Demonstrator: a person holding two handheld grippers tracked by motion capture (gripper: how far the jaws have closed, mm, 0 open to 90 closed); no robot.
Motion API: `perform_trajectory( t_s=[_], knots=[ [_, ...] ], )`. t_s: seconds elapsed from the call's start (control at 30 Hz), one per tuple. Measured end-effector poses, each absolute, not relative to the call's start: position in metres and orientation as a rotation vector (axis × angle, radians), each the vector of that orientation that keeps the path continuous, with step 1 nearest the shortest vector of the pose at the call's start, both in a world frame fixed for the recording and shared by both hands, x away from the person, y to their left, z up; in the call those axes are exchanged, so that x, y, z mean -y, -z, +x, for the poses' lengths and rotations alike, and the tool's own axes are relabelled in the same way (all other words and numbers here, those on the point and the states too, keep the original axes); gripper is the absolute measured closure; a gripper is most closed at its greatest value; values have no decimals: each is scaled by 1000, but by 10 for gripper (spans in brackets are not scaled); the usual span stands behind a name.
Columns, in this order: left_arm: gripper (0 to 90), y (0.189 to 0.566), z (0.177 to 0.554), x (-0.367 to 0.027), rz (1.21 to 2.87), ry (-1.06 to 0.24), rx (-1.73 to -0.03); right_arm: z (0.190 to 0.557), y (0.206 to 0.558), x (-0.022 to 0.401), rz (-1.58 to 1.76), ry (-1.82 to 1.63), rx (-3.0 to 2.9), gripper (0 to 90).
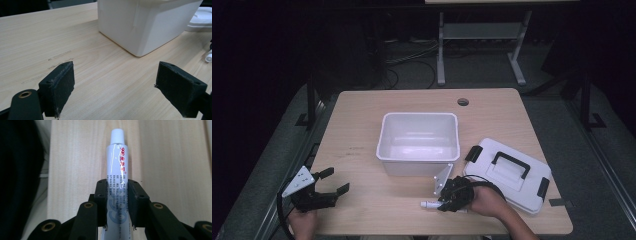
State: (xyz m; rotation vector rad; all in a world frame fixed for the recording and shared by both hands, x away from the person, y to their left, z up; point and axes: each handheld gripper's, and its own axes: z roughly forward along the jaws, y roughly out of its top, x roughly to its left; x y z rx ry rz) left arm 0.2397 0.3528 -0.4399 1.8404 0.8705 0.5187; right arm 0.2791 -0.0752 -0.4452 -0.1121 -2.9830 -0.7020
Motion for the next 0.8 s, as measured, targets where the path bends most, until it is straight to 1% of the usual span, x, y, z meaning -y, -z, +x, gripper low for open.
perform_trajectory(
  t_s=[0.23,0.8],
  knots=[
    [147,440,240,-353,1838,-518,-876,280,437,77,-110,742,2952,714],
    [147,440,240,-354,1838,-519,-876,285,386,81,-86,837,2939,713]
  ],
)
